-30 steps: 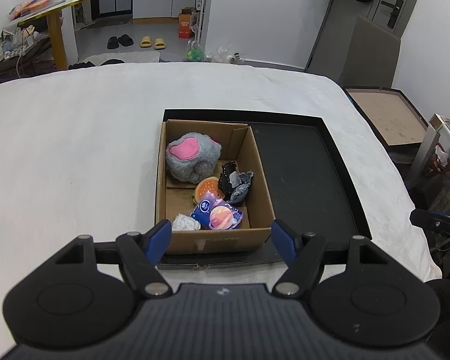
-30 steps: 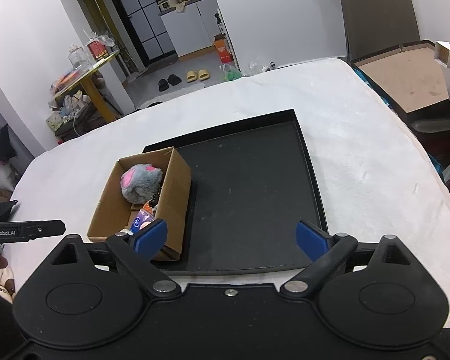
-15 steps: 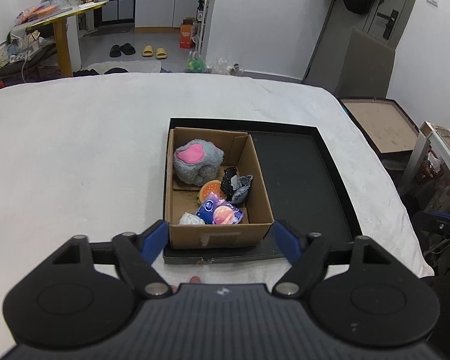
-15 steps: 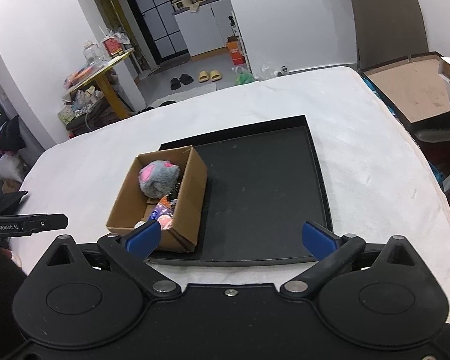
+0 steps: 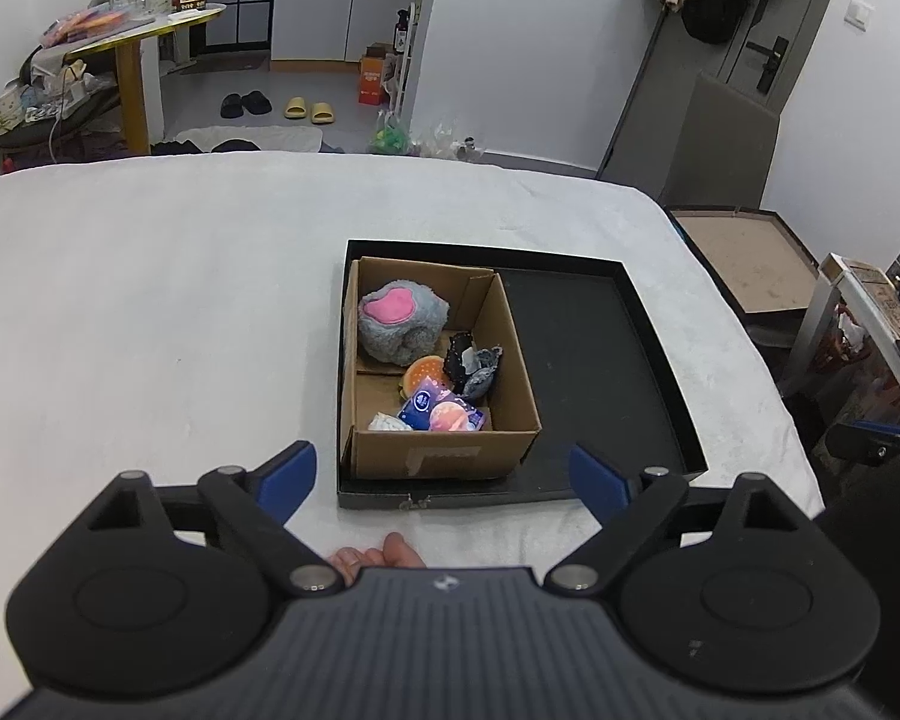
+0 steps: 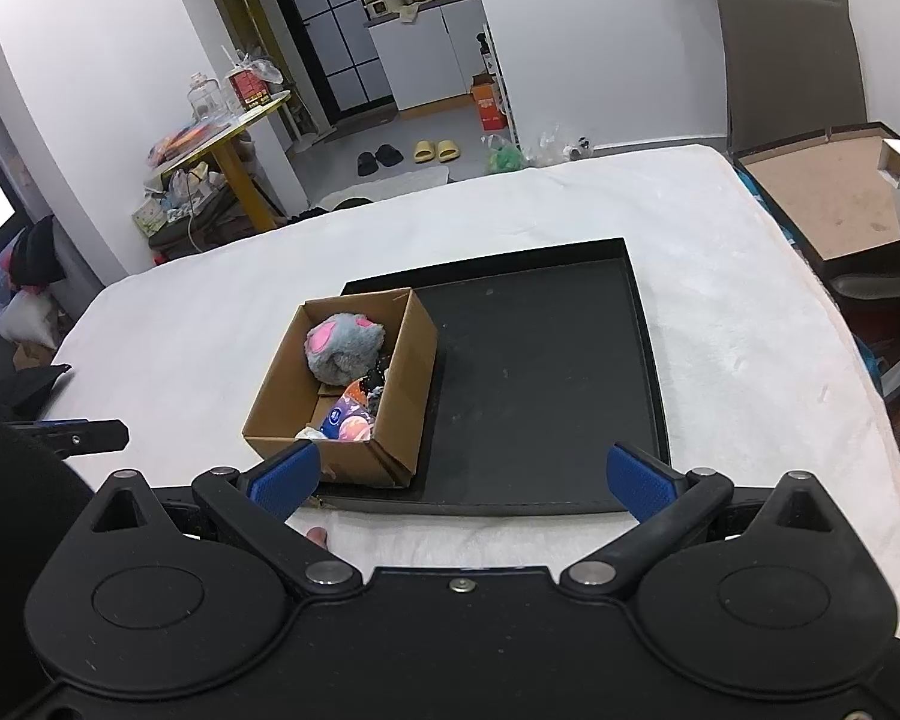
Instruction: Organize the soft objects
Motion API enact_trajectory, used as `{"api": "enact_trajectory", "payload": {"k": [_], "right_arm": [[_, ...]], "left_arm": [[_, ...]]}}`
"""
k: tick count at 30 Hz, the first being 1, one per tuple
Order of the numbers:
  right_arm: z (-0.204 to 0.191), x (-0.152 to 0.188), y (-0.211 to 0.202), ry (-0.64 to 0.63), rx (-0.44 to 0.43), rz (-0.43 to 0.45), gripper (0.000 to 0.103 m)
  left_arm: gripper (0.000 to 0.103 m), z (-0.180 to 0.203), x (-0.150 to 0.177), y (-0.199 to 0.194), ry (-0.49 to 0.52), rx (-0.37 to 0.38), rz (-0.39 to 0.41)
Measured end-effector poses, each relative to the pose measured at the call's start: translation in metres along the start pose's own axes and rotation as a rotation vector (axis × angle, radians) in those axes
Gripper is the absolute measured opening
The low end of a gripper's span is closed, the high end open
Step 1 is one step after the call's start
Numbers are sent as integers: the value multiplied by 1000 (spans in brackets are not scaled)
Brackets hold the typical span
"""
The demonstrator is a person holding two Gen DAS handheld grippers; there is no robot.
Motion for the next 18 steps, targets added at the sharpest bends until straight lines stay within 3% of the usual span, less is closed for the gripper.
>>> {"api": "enact_trajectory", "payload": {"k": [18], "right_arm": [[-8, -5, -28, -11, 15, 30, 103]], "left_arm": [[93, 10, -1, -35, 6, 38, 32]]}}
Point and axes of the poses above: each gripper's, at about its wrist camera, not at the fingertips, and y roughly the way its jaws point, z to its right, x to its underside, the point moved 8 cm from there along y, roughly the way its jaws point, and after that the axes turned 12 degrees about z, right-handed, at the moved point
